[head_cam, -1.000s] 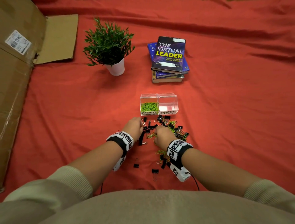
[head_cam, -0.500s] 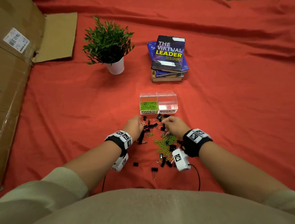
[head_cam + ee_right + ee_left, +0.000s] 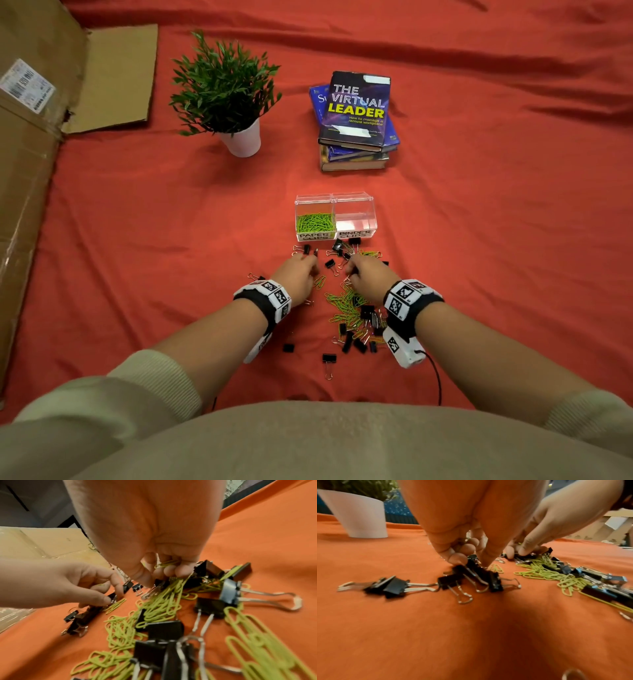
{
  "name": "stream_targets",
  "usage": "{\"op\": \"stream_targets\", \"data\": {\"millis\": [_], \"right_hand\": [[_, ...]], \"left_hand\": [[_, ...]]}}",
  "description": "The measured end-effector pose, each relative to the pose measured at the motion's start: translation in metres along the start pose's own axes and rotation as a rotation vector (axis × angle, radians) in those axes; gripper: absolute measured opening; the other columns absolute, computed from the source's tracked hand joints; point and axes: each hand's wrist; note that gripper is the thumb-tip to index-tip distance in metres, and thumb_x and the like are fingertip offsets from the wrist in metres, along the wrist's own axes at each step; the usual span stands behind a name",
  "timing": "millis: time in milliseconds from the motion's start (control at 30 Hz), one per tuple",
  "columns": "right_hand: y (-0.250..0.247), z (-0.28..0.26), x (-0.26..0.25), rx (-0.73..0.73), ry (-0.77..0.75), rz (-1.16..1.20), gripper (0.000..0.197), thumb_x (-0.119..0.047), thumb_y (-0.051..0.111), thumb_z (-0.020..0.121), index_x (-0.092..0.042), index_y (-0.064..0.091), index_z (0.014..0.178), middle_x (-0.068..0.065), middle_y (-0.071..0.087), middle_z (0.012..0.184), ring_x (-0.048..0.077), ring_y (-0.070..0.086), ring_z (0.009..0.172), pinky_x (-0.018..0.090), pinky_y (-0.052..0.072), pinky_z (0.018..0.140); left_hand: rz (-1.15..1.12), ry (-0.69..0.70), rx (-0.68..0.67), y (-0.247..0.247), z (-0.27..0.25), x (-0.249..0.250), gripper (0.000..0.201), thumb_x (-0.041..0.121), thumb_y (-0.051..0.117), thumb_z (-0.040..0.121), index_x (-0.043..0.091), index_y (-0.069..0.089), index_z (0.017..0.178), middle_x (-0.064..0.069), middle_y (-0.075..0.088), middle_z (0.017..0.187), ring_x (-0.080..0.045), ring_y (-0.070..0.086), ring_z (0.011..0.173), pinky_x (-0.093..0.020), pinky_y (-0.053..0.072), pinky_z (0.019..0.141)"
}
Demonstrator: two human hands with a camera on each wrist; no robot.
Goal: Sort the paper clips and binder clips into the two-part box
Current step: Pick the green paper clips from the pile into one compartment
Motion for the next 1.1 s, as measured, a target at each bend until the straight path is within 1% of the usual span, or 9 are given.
{"op": "stream_targets", "data": {"millis": [133,267,367,467,667,833,933,1000,1100], "right_hand": [[-0.008,-0.001,0.009,0.09,0.011,-0.028,0.022,-0.006,0.046,0.086,-0.012,0.06,0.102,0.007,0.064,0.103,0.022,0.06,0.091,0.029,0.047,0.076],[-0.001,-0.007,0.0,0.078,-0.09,-0.156,0.014,-0.022,0.052,0.087,-0.012,0.058,0.096,0.007,0.061,0.102,0.024,0.056,0.1,0.034,0.049,0.08],[0.01,-0.012,-0.009,0.018,-0.129,-0.338,0.04,-0.04,0.057,0.086,-0.009,0.054,0.11,0.009,0.056,0.115,0.025,0.048,0.115,0.037,0.045,0.091],[0.021,-0.013,-0.012,-0.002,-0.13,-0.425,0.059,-0.049,0.06,0.083,-0.006,0.048,0.121,0.011,0.052,0.124,0.027,0.043,0.121,0.037,0.04,0.099],[0.038,-0.017,-0.017,0.0,-0.228,-0.49,0.04,-0.03,0.054,0.091,-0.002,0.048,0.118,0.015,0.052,0.123,0.031,0.045,0.118,0.041,0.043,0.097],[0.05,-0.023,-0.016,0.014,-0.249,-0.606,0.023,-0.016,0.061,0.084,-0.003,0.058,0.102,0.014,0.06,0.103,0.03,0.056,0.097,0.038,0.051,0.079],[0.052,-0.022,-0.018,-0.033,-0.297,-0.561,0.025,-0.005,0.044,0.089,0.004,0.052,0.112,0.021,0.053,0.114,0.036,0.05,0.108,0.042,0.044,0.091],[0.046,-0.023,-0.02,-0.07,-0.299,-0.514,0.027,-0.004,0.039,0.092,0.003,0.048,0.117,0.021,0.051,0.119,0.035,0.048,0.112,0.04,0.04,0.095],[0.028,-0.025,-0.022,-0.11,-0.218,-0.163,0.018,-0.012,0.046,0.093,-0.002,0.057,0.103,0.017,0.062,0.102,0.031,0.059,0.095,0.035,0.046,0.078]], "left_hand": [[-0.037,-0.053,0.047,-0.008,-0.005,-0.012,0.026,0.005,0.05,0.084,0.016,0.058,0.106,-0.009,0.055,0.111,-0.029,0.055,0.102,-0.033,0.042,0.091],[0.004,-0.055,0.09,-0.003,-0.004,-0.001,0.015,0.022,0.055,0.086,0.014,0.057,0.099,-0.008,0.055,0.106,-0.028,0.056,0.1,-0.035,0.044,0.089],[0.088,-0.074,0.069,0.007,-0.002,0.012,0.031,0.037,0.058,0.087,0.011,0.054,0.105,-0.009,0.053,0.11,-0.028,0.053,0.104,-0.039,0.046,0.091],[0.143,-0.091,0.054,0.013,0.0,0.02,0.037,0.035,0.057,0.089,0.007,0.052,0.114,-0.012,0.051,0.119,-0.03,0.051,0.112,-0.041,0.044,0.095],[0.223,-0.061,0.033,0.016,0.002,0.022,0.027,0.014,0.041,0.095,0.0,0.05,0.116,-0.017,0.051,0.121,-0.034,0.05,0.115,-0.042,0.041,0.094],[0.185,-0.056,0.044,0.014,-0.002,0.017,0.026,0.012,0.041,0.093,-0.001,0.048,0.114,-0.018,0.049,0.118,-0.036,0.051,0.107,-0.041,0.041,0.091],[0.002,-0.076,0.055,0.006,-0.004,0.017,0.02,0.011,0.043,0.093,-0.002,0.049,0.108,-0.02,0.053,0.109,-0.037,0.054,0.098,-0.041,0.042,0.083],[-0.112,-0.088,0.033,0.0,-0.006,0.015,0.015,0.01,0.042,0.093,0.001,0.049,0.101,-0.019,0.06,0.098,-0.035,0.057,0.089,-0.041,0.043,0.077],[-0.265,-0.099,0.021,-0.005,-0.009,0.011,0.01,0.009,0.042,0.093,0.009,0.05,0.099,-0.006,0.057,0.082,-0.026,0.054,0.074,-0.034,0.042,0.069]]}}
Point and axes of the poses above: each hand's wrist, its own z-axis towards the middle knuckle, its own y-axis out of the palm, x = y × z
